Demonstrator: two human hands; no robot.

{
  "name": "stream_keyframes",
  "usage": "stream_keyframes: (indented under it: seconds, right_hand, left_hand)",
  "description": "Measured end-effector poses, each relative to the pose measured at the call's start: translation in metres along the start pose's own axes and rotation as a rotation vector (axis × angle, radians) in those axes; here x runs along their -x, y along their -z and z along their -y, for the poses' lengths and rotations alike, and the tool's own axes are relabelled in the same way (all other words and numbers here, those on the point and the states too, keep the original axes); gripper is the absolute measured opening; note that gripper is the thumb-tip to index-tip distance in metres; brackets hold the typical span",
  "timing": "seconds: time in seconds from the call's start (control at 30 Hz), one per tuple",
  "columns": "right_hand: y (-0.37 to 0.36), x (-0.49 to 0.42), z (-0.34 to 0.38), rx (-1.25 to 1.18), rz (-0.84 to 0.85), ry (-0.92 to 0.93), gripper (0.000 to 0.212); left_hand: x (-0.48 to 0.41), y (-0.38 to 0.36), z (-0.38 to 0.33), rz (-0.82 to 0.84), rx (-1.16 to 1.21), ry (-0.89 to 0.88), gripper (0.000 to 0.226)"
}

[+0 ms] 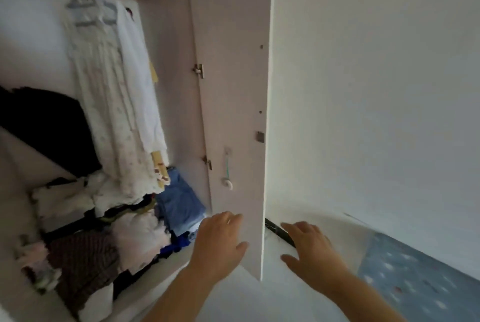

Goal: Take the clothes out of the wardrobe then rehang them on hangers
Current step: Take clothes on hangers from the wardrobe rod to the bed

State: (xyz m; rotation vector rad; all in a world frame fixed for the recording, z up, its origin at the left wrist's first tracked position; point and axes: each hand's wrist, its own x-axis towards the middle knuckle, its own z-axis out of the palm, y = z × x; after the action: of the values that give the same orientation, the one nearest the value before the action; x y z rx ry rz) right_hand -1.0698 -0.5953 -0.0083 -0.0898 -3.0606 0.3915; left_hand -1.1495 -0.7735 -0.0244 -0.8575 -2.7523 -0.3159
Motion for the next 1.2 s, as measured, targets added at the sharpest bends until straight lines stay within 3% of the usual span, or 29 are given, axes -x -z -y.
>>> stream_keyframes:
  seconds: [0.17,0.3,0.47,0.57,0.7,1.2]
  right_hand:
    - [0.008,-0.106,0.031,-0.004,0.011,0.237,0.062]
    - [0.015,-0.179,0.062,-0.036,-0.017,0.396,0.054]
    - [0.019,-0.261,0.109,-0.048,-0.006,0.540,0.055]
    - [0.021,-0.310,0.142,-0.028,-0.042,0.633,0.054]
    - [0.022,-0.376,0.189,-0.085,-0.068,0.675,0.058]
    - [0.077,-0.607,0.356,-0.152,-0.391,0.888,0.058]
  left_hand:
    - [-0.047,0.023,0.058,-0.028,-0.061,0.192,0.046]
    - [-0.076,0.036,0.105,-0.170,-0.070,0.320,0.052]
    - [-0.103,0.051,0.169,-0.169,-0.167,0.462,0.054]
    - [-0.129,0.064,0.210,-0.320,-0.204,0.476,0.049]
    - [-0.164,0.081,0.274,-0.281,-0.189,0.533,0.056]
    - [-0.315,0.165,0.484,-0.536,-0.223,0.518,0.055]
